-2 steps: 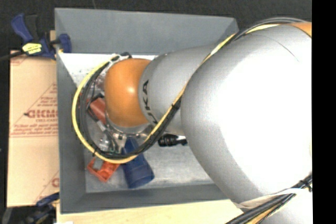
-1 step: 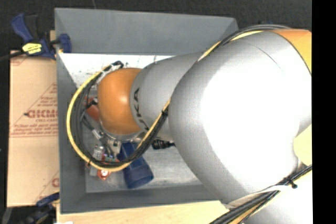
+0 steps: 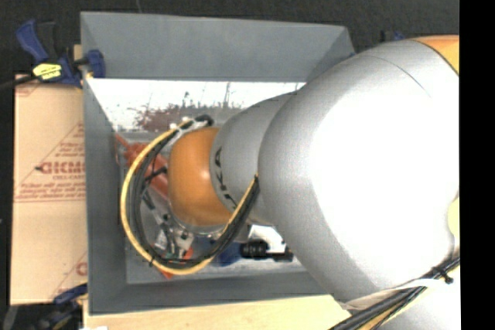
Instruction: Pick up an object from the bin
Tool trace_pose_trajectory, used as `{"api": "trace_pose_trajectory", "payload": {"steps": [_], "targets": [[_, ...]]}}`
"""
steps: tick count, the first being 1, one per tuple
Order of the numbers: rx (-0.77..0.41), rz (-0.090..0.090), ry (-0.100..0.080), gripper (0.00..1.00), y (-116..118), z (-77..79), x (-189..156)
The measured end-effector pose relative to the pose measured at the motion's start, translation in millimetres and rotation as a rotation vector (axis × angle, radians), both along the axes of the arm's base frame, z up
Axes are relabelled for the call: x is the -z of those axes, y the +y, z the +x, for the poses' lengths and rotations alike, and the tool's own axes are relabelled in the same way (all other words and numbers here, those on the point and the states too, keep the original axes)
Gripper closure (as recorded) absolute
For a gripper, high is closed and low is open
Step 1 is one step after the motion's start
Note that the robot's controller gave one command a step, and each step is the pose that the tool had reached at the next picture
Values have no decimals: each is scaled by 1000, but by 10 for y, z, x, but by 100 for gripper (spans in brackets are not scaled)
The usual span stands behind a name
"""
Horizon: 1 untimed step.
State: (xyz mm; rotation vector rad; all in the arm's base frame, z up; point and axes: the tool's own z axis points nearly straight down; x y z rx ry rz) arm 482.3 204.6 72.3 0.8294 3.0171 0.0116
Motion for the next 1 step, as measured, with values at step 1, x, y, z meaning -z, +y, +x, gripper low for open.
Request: {"api": "trace_pose_trajectory", "payload": {"steps": [1], "targets": [[1, 0, 0, 100, -1, 1, 0]]}}
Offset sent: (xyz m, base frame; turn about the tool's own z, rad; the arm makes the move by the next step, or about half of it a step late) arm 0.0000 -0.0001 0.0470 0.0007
